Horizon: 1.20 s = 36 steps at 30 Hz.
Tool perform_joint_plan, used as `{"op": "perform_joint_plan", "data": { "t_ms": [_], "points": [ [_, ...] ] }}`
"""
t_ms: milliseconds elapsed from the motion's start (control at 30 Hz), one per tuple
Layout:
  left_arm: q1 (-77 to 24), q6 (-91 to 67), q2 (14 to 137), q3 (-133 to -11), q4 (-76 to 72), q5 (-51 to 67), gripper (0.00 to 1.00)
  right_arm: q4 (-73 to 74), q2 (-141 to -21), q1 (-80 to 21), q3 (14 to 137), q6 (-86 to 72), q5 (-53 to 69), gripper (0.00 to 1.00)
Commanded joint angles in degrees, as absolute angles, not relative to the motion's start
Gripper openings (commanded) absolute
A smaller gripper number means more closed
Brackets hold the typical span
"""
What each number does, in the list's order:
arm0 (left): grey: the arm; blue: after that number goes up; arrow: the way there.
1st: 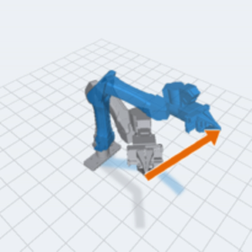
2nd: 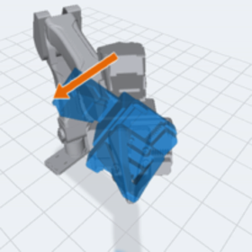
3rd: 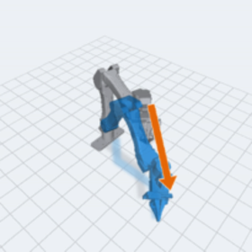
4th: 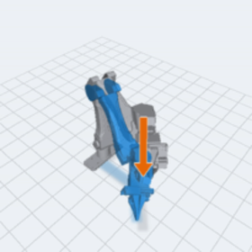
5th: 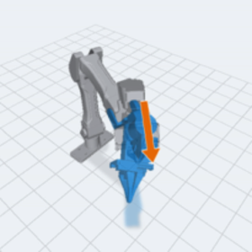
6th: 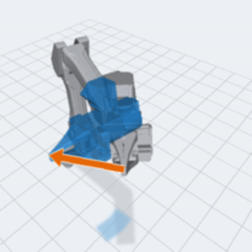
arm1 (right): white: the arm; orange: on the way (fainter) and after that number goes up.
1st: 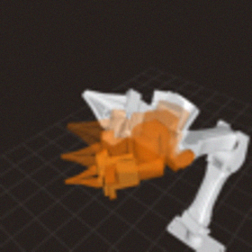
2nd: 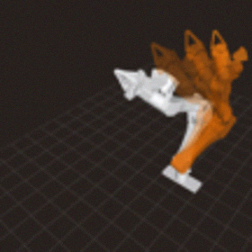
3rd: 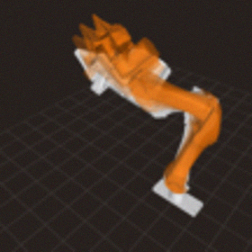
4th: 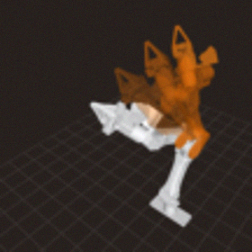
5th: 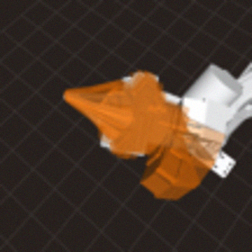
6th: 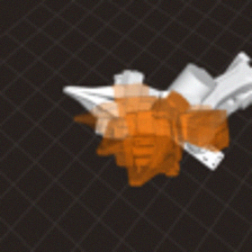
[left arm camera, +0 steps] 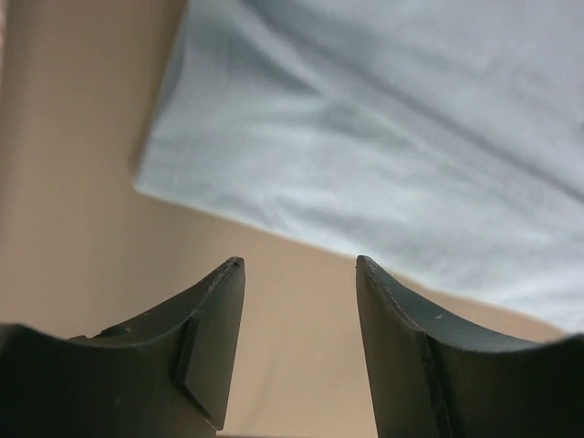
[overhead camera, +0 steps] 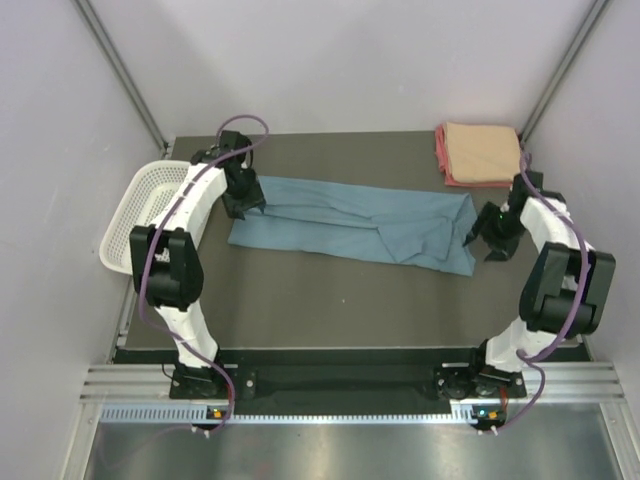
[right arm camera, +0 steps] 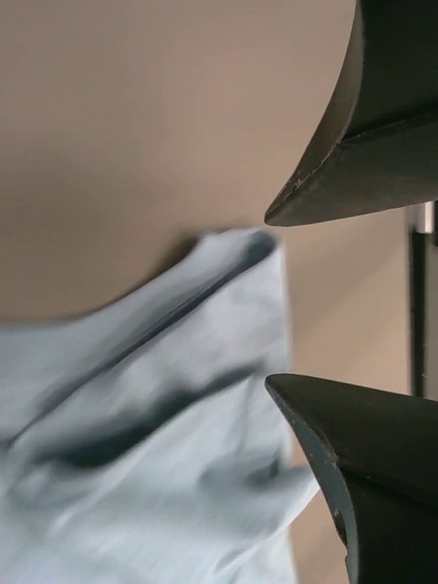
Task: Fold and stack the t-shirts
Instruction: Fold the tshirt
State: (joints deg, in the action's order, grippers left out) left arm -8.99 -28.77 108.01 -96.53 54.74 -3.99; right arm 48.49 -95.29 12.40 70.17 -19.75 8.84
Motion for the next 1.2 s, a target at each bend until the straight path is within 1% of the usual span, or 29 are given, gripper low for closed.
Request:
{"op": "perform_joint_plan", "data": {
  "t_ms": [0, 200, 433, 533, 600, 633, 667, 767, 800, 833, 933, 967, 1033, 1067, 1167],
  "points": [
    [-7.9, -28.7, 105.3, -89.6, 50.7, 2.3, 0.57, 44.3, -90.3, 15.4, 62.0, -21.5, 15.4, 0.66],
    [-7.4, -30.3, 105.2, -84.6, 49.4, 6.1, 0.58, 41.8, -87.6, 17.8, 54.9, -19.9, 17.0, 0.66],
    [-4.9, -31.7, 106.0, -82.8, 47.7, 8.7, 0.59, 37.7, -90.1, 18.2, 54.0, -19.4, 16.4, 0.65],
    [-4.2, -31.6, 106.4, -82.5, 47.6, 8.9, 0.58, 36.5, -91.5, 18.5, 54.1, -19.9, 15.7, 0.63],
    [-3.7, -31.8, 106.6, -82.3, 47.6, 8.9, 0.58, 35.4, -92.2, 18.5, 54.0, -20.1, 15.6, 0.59],
    [-3.5, -31.8, 106.4, -81.8, 47.5, 8.9, 0.58, 35.3, -92.9, 18.5, 53.9, -20.3, 15.8, 0.56],
    [-3.3, -31.9, 106.4, -81.7, 47.5, 8.8, 0.59, 35.2, -93.2, 18.5, 54.0, -20.4, 15.8, 0.51],
    [-3.0, -31.8, 106.2, -81.7, 48.4, 7.5, 0.61, 34.9, -93.8, 18.5, 53.8, -20.6, 16.4, 0.39],
    [-2.8, -31.8, 106.1, -81.6, 48.7, 6.9, 0.61, 35.1, -93.8, 18.6, 53.6, -20.7, 16.4, 0.38],
    [-2.7, -32.1, 106.1, -81.3, 49.0, 5.9, 0.62, 35.2, -93.4, 18.6, 53.4, -20.7, 16.3, 0.32],
    [-2.5, -32.8, 105.9, -80.2, 48.9, 5.2, 0.63, 35.2, -93.1, 18.6, 52.5, -20.7, 15.6, 0.22],
    [-2.5, -33.0, 106.1, -79.9, 48.4, 5.2, 0.63, 35.2, -93.2, 18.6, 52.3, -20.6, 15.6, 0.16],
    [-2.0, -33.7, 106.8, -79.5, 48.3, 5.5, 0.63, 35.2, -93.7, 18.9, 52.1, -20.5, 15.7, 0.11],
    [-1.9, -33.8, 107.2, -79.5, 48.3, 5.4, 0.63, 35.3, -93.7, 19.0, 52.1, -20.6, 15.7, 0.06],
    [-1.6, -34.5, 108.2, -80.0, 49.7, 4.1, 0.62, 35.4, -93.1, 19.1, 52.2, -20.3, 15.3, 0.02]
  ]
}}
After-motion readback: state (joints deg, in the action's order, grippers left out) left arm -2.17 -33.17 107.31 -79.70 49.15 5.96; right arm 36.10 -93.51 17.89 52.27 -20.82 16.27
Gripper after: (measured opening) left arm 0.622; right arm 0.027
